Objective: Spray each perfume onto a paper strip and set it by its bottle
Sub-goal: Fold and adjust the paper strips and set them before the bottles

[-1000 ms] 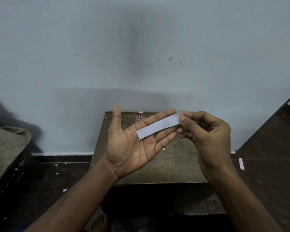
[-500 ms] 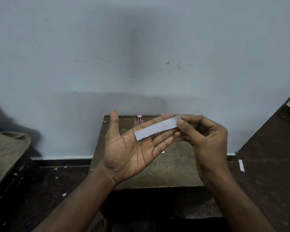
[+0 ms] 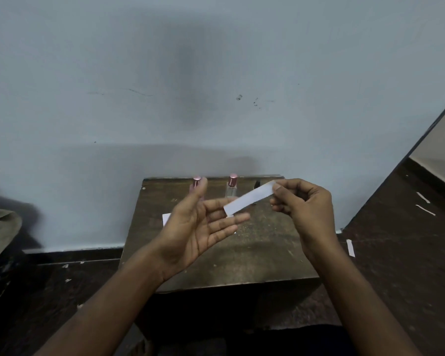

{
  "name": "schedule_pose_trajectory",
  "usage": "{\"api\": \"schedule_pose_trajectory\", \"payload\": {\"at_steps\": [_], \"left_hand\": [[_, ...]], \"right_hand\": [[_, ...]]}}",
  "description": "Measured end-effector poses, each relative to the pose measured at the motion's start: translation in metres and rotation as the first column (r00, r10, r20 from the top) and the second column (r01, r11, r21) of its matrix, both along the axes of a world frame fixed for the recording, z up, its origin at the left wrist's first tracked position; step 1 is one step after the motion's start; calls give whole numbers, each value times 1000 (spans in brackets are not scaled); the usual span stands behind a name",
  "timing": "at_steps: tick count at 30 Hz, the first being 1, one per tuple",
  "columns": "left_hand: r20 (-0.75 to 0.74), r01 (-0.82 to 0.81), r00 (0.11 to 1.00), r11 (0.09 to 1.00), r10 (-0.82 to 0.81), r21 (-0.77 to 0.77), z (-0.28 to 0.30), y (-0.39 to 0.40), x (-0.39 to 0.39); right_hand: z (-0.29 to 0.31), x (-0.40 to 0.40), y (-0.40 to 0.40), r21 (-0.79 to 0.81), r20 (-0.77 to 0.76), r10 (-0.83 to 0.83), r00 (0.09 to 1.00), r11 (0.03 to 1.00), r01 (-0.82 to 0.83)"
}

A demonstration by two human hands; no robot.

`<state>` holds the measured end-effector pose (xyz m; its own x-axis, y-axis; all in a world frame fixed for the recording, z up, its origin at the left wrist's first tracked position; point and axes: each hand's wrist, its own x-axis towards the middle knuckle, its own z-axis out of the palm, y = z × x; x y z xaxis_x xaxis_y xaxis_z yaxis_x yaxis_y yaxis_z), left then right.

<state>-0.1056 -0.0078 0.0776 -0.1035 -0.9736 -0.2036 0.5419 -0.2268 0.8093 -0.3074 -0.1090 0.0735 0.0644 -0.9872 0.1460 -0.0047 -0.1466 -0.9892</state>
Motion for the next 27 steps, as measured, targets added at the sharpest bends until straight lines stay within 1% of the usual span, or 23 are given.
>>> {"api": "schedule_pose_trajectory", "payload": {"at_steps": [1,3,5,7,9,13,15,17,19,20,22,24,26,27], "left_hand": [[104,-50,994,997,44,59,-4,-3,-4],[296,-132,951,982,86,136,-14,-11,-10],[449,-146,892,973,50,180,-23,-21,-16],[504,-81,862,970,-46,228,-30,-30,-25],[529,-6,838,966,-137,259,-40,-36,-35],[655,57,726,967,-210,247,-57,-48,-51],[686,64,693,967,-221,248,-62,-52,-55],[701,82,678,971,-221,226,-68,-56,-57],[737,96,642,976,-211,196,-73,-57,-56],[770,105,605,979,-201,173,-74,-57,-55],[872,133,464,986,-153,102,-76,-58,-52],[938,158,331,986,-105,55,-77,-61,-47],[959,155,267,987,-91,50,-76,-62,-42],[966,152,245,987,-77,40,-75,-63,-40]], "right_hand": [[-4,-2,-4,12,-72,16,997,1000,-15],[-12,-4,-13,14,-248,35,968,999,-33],[-17,-3,-22,13,-411,49,910,999,-48],[-22,-2,-32,6,-539,61,840,998,-69],[-29,-2,-43,2,-611,67,789,997,-82],[-40,0,-62,-4,-737,77,671,993,-119],[-44,1,-68,-15,-770,79,633,990,-141],[-49,1,-74,-12,-791,82,607,989,-149],[-54,2,-78,-18,-815,80,574,986,-163],[-57,2,-80,-22,-823,78,562,985,-170],[-60,5,-84,-31,-837,71,543,984,-177],[-61,6,-86,-34,-854,63,517,984,-176],[-58,4,-87,-68,-857,16,514,987,-143],[-55,2,-89,-98,-839,-24,543,989,-108]]}}
